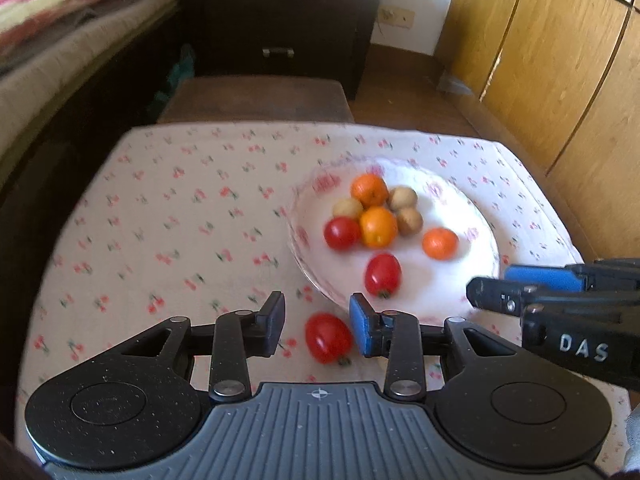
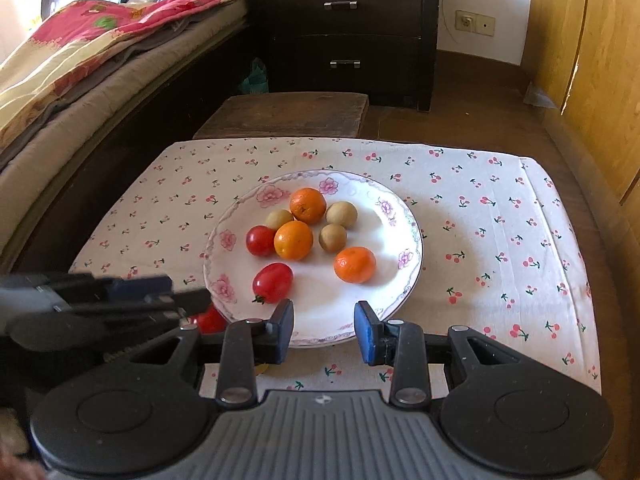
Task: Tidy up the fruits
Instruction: 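Grasp the last red tomato with the left tool while the right tool grasps the last kiwi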
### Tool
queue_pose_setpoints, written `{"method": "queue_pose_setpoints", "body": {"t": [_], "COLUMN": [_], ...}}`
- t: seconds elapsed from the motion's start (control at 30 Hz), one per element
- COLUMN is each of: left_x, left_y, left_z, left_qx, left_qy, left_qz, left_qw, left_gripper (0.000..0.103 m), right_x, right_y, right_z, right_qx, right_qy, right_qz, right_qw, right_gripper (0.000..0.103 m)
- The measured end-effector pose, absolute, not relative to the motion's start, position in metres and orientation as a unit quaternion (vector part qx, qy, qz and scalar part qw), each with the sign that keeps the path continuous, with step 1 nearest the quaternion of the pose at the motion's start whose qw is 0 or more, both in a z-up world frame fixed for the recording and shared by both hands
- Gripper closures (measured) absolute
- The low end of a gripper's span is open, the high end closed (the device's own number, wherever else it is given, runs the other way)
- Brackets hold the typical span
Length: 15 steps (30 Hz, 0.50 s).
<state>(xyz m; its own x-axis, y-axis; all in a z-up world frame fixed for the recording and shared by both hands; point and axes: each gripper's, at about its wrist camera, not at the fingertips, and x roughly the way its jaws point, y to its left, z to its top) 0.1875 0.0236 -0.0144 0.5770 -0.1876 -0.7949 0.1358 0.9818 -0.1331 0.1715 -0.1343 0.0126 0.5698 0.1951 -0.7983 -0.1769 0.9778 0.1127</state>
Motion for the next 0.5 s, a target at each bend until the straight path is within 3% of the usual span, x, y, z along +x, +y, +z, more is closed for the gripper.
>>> {"method": "queue_pose_setpoints", "body": {"t": [0.5], "left_x": [0.186], "left_y": [0.015], "left_z": [-0.031], "left_qx": [-0.040], "left_qy": [0.473], "left_qz": [-0.081], "left_qw": [0.876], "left_gripper": [0.060], "right_x": [0.167], "right_y": [-0.137], "right_z": [0.010], "right_qx": [0.008], "right_qy": [0.460], "right_qz": [0.120], "right_qw": [0.880], "right_gripper": [0.068]}}
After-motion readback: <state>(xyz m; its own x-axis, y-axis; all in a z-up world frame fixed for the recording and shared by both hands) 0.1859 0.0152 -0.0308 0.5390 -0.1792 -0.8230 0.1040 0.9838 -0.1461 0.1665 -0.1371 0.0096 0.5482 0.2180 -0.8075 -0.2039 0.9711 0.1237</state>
